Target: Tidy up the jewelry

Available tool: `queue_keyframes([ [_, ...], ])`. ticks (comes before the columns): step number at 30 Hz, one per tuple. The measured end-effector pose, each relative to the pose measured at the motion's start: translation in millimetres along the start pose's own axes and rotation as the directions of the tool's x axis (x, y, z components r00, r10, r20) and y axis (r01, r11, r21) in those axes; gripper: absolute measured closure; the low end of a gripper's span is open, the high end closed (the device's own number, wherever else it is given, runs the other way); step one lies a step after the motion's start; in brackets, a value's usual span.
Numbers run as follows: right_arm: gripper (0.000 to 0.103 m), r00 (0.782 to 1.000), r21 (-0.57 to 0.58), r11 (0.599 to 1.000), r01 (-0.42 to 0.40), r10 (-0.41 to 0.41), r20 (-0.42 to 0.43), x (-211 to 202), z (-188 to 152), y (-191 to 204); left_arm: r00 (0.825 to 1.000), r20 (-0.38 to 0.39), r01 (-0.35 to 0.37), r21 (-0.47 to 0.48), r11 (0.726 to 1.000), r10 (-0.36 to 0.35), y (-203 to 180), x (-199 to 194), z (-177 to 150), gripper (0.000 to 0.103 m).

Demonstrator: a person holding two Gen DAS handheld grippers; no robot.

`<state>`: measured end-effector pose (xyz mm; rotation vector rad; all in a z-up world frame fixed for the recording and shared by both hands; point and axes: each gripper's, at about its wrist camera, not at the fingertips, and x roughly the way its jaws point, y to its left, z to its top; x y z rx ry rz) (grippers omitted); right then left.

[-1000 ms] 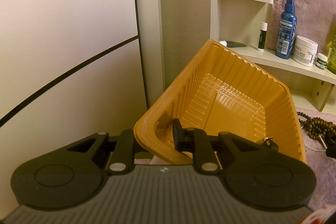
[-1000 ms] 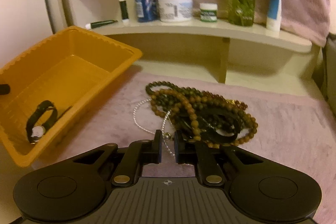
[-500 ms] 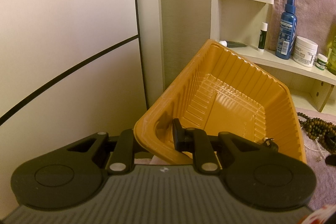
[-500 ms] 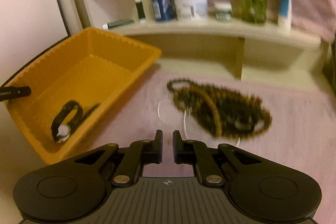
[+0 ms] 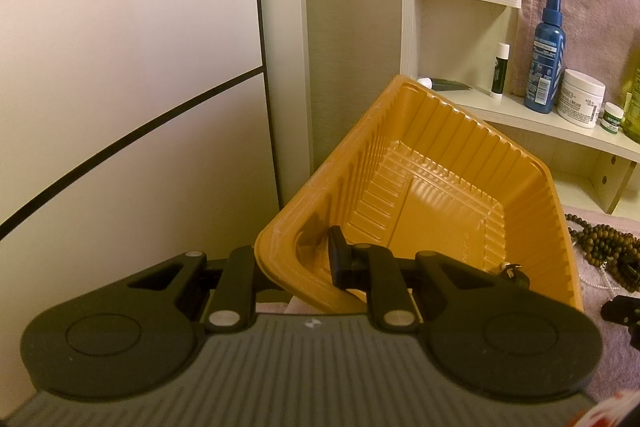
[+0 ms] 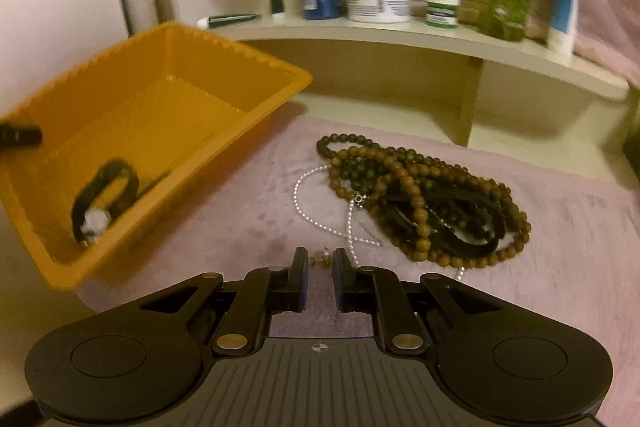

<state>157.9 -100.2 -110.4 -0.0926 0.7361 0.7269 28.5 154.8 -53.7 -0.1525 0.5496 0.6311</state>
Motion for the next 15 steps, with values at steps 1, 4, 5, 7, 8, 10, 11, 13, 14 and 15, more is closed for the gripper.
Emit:
queue_keyframes([
  [1, 0.09, 1.0, -0.019, 1.0, 0.007, -0.007, 0.005, 0.7, -1.1, 2.2, 1.0, 0.0, -0.001, -0.001, 1.0, 0.001, 0.1, 0.1, 0.0, 0.087],
  [4, 0.09, 1.0, -0.051, 0.998, 0.021, -0.021, 0.01, 4.7, -0.4, 6.1, 1.0, -0.001, -0.002, -0.003, 1.0, 0.002, -0.6, 0.5, 0.3, 0.087],
  [5, 0.09, 1.0, -0.056, 0.998, 0.022, -0.022, 0.01, 5.6, 0.4, 6.4, 1.0, -0.001, -0.002, -0.003, 1.0, 0.002, -0.4, 0.6, 0.3, 0.087],
  [7, 0.09, 1.0, -0.071, 0.997, 0.025, -0.024, 0.012, 8.3, 1.8, 7.8, 1.0, -0.001, -0.001, -0.003, 1.0, 0.001, -0.4, 0.7, 0.3, 0.087],
  [8, 0.09, 1.0, -0.079, 0.996, 0.027, -0.026, 0.014, 9.2, 2.3, 8.7, 1.0, -0.001, -0.001, -0.004, 1.0, 0.001, -0.3, 0.7, 0.3, 0.087],
  [10, 0.09, 0.999, -0.106, 0.994, 0.034, -0.032, 0.016, 10.3, 2.3, 11.4, 1.0, -0.001, -0.002, -0.004, 1.0, 0.002, -0.2, 0.7, 0.3, 0.087],
  [11, 0.09, 0.999, -0.119, 0.992, 0.036, -0.034, 0.017, 10.7, 2.5, 12.1, 1.0, -0.001, -0.002, -0.004, 1.0, 0.002, -0.2, 0.7, 0.3, 0.087],
  [13, 0.09, 0.999, -0.127, 0.991, 0.037, -0.036, 0.016, 10.2, 3.0, 12.9, 1.0, -0.001, -0.002, -0.003, 1.0, 0.002, -0.2, 0.8, 0.3, 0.087],
  [14, 0.091, 0.999, -0.125, 0.991, 0.037, -0.035, 0.017, 10.1, 2.8, 12.6, 1.0, -0.001, -0.001, -0.003, 1.0, 0.001, -0.1, 0.8, 0.3, 0.087],
  [15, 0.091, 0.999, -0.121, 0.992, 0.036, -0.034, 0.017, 9.6, 2.5, 12.3, 1.0, -0.001, -0.001, -0.003, 1.0, 0.001, -0.1, 0.8, 0.3, 0.087],
])
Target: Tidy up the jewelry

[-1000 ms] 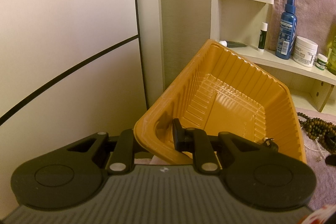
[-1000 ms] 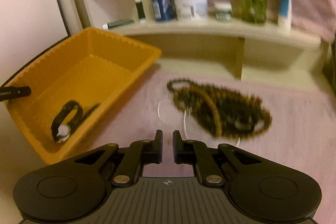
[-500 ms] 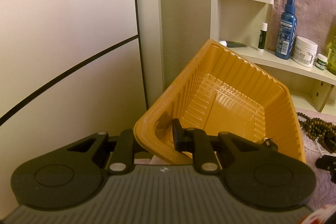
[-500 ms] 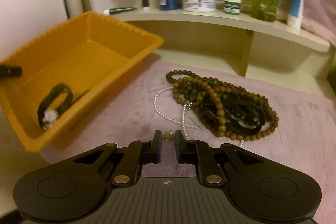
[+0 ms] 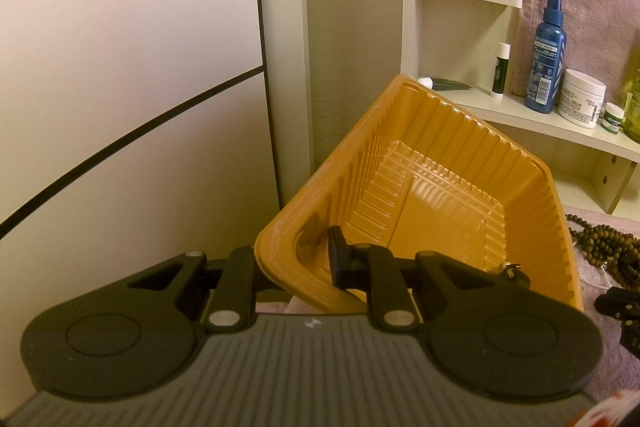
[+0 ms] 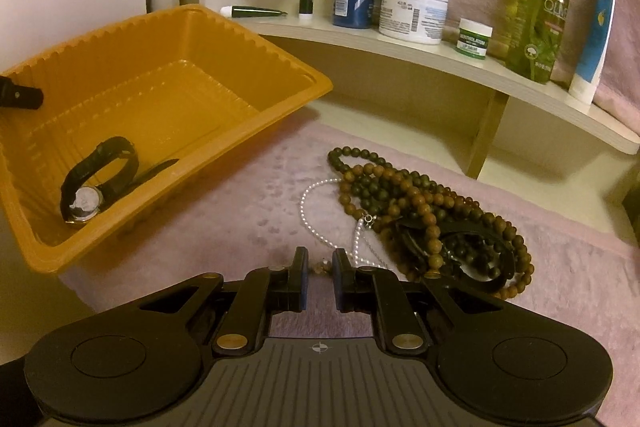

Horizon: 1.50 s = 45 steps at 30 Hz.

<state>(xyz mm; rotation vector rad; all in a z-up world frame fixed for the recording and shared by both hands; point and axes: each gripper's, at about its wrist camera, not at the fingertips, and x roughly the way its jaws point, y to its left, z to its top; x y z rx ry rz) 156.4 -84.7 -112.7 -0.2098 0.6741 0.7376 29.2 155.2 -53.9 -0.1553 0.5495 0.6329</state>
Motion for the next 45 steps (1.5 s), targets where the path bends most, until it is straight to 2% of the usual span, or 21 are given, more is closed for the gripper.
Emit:
queue_keyframes([
  [12, 0.094, 0.999, 0.075, 0.997, -0.024, 0.022, 0.027, -11.7, 8.1, -6.9, 1.0, -0.001, 0.001, -0.002, 1.0, -0.001, 0.5, 0.0, 0.1, 0.087],
  [14, 0.093, 1.0, 0.114, 0.993, -0.028, 0.029, -0.004, -10.7, 8.9, -9.3, 1.0, -0.002, 0.002, -0.004, 1.0, -0.002, 0.7, -0.1, 0.0, 0.087],
  [16, 0.093, 0.999, 0.176, 0.983, -0.046, 0.047, 0.001, -12.5, 6.8, -12.9, 1.0, 0.0, 0.002, -0.001, 1.0, -0.002, 0.3, -0.6, -0.7, 0.087],
  [19, 0.093, 0.999, 0.218, 0.975, -0.032, 0.034, -0.007, -10.9, 5.5, -12.1, 1.0, -0.001, 0.003, -0.003, 1.0, -0.003, 1.1, -0.3, -0.7, 0.087],
  [25, 0.093, 0.999, 0.241, 0.97, 0.039, -0.034, -0.027, -2.7, 5.5, -5.5, 1.0, 0.0, 0.003, -0.004, 1.0, -0.003, 1.4, -0.4, -0.9, 0.087],
  [28, 0.093, 0.998, 0.187, 0.98, 0.06, -0.058, -0.017, -1.4, 4.7, 2.1, 1.0, 0.0, 0.003, -0.004, 1.0, -0.003, 1.7, -0.4, -1.0, 0.087],
  [34, 0.094, 0.999, 0.176, 0.983, 0.046, -0.047, 0.004, -5.2, 5.9, 1.6, 1.0, -0.002, 0.004, -0.005, 1.0, -0.004, 2.2, -0.6, -0.5, 0.087],
  [37, 0.094, 0.999, 0.192, 0.981, 0.008, -0.017, 0.045, -14.5, 14.1, 1.3, 1.0, -0.002, 0.005, -0.005, 1.0, -0.005, 2.6, -0.4, -0.3, 0.087],
  [40, 0.094, 0.991, 0.22, 0.971, -0.091, 0.067, 0.116, -31.0, 27.9, 3.0, 1.0, -0.002, 0.004, -0.003, 1.0, -0.004, 2.5, -0.3, -0.1, 0.087],
  [43, 0.094, 0.967, 0.212, 0.951, -0.225, 0.19, 0.171, -44.7, 42.6, 9.7, 1.0, -0.002, 0.004, -0.004, 1.0, -0.004, 2.6, -0.2, -0.3, 0.087],
  [45, 0.094, 0.949, 0.187, 0.937, -0.295, 0.264, 0.175, -47.7, 49.3, 17.6, 1.0, -0.003, 0.005, -0.004, 1.0, -0.005, 2.5, -0.1, -0.1, 0.087],
])
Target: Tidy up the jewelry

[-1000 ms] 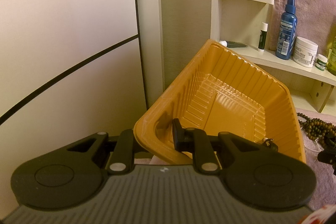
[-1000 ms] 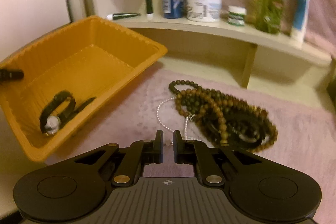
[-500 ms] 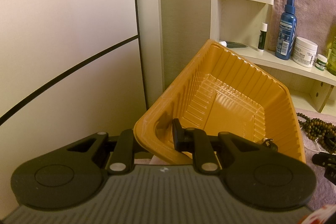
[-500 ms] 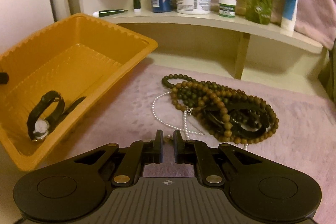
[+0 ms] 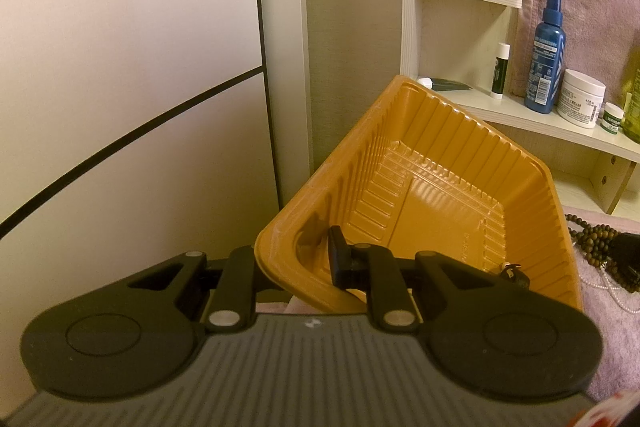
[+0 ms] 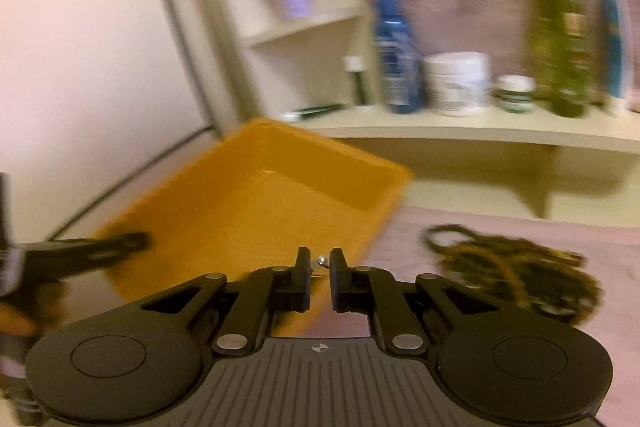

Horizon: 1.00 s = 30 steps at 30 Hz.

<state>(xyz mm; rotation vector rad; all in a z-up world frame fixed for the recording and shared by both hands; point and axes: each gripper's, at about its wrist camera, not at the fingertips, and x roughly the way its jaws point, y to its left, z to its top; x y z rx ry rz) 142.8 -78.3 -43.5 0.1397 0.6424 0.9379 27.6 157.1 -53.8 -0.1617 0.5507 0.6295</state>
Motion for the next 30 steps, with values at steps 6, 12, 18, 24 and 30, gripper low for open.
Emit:
queue_keyframes([
  [6, 0.094, 0.992, -0.086, 0.993, -0.087, 0.079, -0.094, 16.7, -5.9, 25.0, 1.0, 0.001, 0.0, 0.0, 1.0, 0.0, 0.0, 0.1, 0.0, 0.087],
  [12, 0.093, 0.981, -0.162, 0.981, -0.104, 0.074, -0.182, 33.8, -17.3, 41.5, 1.0, 0.002, 0.0, 0.0, 1.0, 0.0, 0.0, 0.2, -0.1, 0.087],
  [18, 0.082, 0.973, -0.152, 0.98, -0.127, 0.093, -0.212, 36.8, -22.3, 38.7, 1.0, 0.001, 0.0, 0.0, 1.0, 0.0, 0.5, 0.8, 0.0, 0.087],
  [24, 0.055, 0.984, -0.127, 0.984, -0.127, 0.109, -0.138, 20.7, -18.8, 34.2, 1.0, 0.002, 0.001, 0.003, 1.0, -0.001, 0.0, 0.8, 0.1, 0.087],
  [30, 0.055, 0.998, -0.019, 0.999, -0.041, 0.04, -0.047, -9.6, -11.0, -5.6, 1.0, 0.002, 0.0, 0.003, 1.0, 0.0, 0.1, 0.9, 0.0, 0.087],
])
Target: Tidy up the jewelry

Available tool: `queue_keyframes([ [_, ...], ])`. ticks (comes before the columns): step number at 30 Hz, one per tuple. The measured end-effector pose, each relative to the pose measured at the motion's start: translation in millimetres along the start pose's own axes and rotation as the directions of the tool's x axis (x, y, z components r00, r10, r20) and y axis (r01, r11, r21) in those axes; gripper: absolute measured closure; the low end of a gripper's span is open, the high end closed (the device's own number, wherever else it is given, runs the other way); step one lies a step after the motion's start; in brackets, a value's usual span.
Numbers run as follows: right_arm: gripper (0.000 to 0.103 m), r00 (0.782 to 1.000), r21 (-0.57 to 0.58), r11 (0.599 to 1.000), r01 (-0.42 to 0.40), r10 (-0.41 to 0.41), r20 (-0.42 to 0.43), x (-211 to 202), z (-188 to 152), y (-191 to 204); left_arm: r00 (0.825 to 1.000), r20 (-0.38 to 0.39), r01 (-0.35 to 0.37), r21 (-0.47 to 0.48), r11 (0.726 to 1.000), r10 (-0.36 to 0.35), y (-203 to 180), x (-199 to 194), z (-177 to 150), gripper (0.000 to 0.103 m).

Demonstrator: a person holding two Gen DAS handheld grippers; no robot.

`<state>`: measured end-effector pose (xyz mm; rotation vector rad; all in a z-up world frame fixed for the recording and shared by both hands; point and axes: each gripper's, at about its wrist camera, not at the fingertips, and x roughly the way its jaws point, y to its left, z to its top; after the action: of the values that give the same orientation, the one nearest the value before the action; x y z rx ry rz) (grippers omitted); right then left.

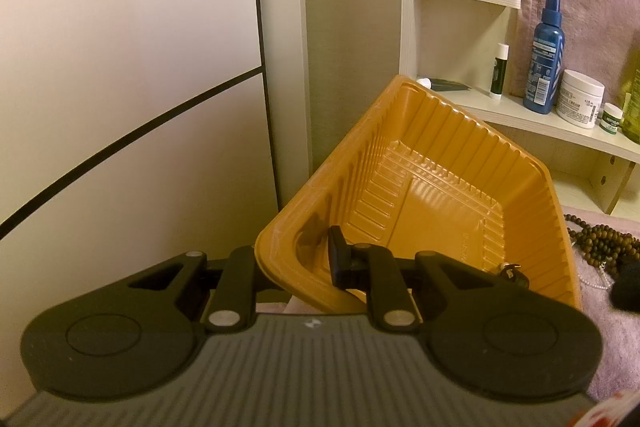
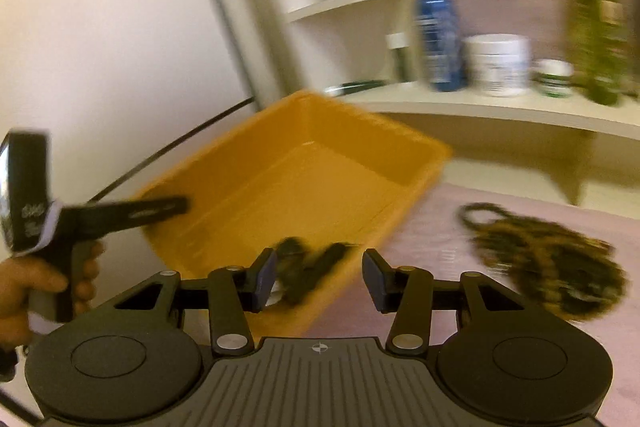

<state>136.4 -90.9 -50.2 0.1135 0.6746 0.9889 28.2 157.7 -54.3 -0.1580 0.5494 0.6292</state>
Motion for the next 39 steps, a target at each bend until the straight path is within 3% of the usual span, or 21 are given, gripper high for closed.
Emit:
queue_keyframes([
  [7, 0.055, 0.982, 0.076, 0.98, 0.182, -0.186, 0.041, -45.3, 2.5, -77.1, 1.0, -0.002, 0.001, 0.001, 1.0, -0.001, 0.1, 0.6, -0.3, 0.087],
  [15, 0.055, 0.96, 0.095, 0.955, 0.28, -0.281, 0.001, -65.4, 2.0, -146.3, 1.0, -0.001, -0.001, 0.003, 1.0, 0.001, 0.2, 1.1, -0.8, 0.087],
  [24, 0.057, 0.965, 0.033, 0.965, 0.259, -0.256, -0.064, -35.4, 6.7, -177.8, 1.0, -0.004, -0.006, 0.007, 1.0, 0.006, -0.8, 1.7, 0.0, 0.087],
  [28, 0.072, 0.965, 0.012, 0.973, 0.231, -0.228, -0.13, -17.4, 4.6, -183.5, 1.0, -0.005, -0.01, 0.008, 1.0, 0.01, -1.3, 2.0, 0.5, 0.087],
  [31, 0.09, 0.971, -0.021, 0.979, 0.2, -0.201, -0.132, -12.6, 2.7, -179.9, 1.0, -0.005, -0.01, 0.01, 1.0, 0.01, -1.6, 2.0, 0.5, 0.087],
  [33, 0.096, 0.97, -0.046, 0.978, 0.202, -0.206, -0.129, -13.2, 2.9, -175.7, 1.0, -0.006, -0.011, 0.01, 1.0, 0.011, -1.7, 2.2, 0.4, 0.086],
  [39, 0.096, 0.977, -0.032, 0.978, 0.204, -0.205, -0.054, -33.8, 9.6, -162.4, 1.0, -0.007, -0.01, 0.008, 1.0, 0.01, -1.3, 2.1, 0.3, 0.086],
])
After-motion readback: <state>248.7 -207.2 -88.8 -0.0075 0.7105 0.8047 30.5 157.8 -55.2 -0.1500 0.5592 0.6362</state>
